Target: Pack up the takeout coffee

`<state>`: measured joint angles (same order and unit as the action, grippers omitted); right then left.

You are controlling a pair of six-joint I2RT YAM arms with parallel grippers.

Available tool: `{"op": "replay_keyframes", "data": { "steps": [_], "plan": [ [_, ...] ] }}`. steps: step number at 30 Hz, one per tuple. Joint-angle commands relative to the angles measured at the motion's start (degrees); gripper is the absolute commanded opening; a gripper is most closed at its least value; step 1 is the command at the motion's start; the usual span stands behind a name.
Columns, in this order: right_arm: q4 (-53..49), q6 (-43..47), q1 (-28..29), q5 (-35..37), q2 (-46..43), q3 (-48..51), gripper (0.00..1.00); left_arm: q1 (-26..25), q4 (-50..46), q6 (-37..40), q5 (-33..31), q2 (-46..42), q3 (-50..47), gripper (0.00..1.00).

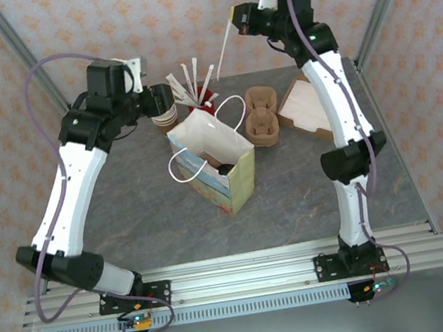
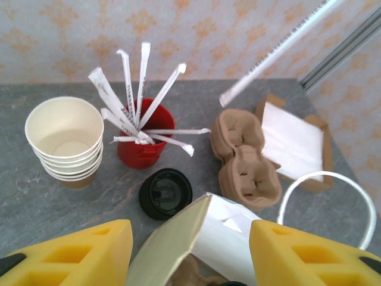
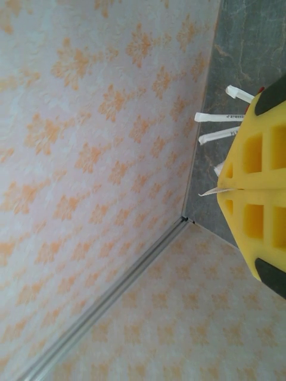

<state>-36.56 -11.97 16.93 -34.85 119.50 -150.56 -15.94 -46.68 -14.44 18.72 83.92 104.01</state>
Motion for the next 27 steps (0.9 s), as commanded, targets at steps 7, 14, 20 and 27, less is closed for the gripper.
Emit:
{"op": "replay_keyframes", "data": {
  "steps": [7,14,20,27],
  "plan": [
    [-3.18,6.76,8.71,-1.77,-20.41,13.25,0.0,0.57,3.61,-1.99,-1.9,-7.84,-7.65,0.57],
    [-2.63,8.84,15.59,-0.79,-27.3,26.39,0.0,0.59,3.32,-1.55,-6.4,-13.08,-12.97,0.59],
    [3.55,7.62,18.35,-0.7,-27.68,37.47,0.0,0.61,3.08,-1.41,-6.65,-14.84,-14.66,0.6],
    [11.44,5.49,19.96,-1.56,-24.22,46.01,0.0,0.59,2.65,-1.14,-6.33,-14.84,-15.07,0.6]
  ]
}}
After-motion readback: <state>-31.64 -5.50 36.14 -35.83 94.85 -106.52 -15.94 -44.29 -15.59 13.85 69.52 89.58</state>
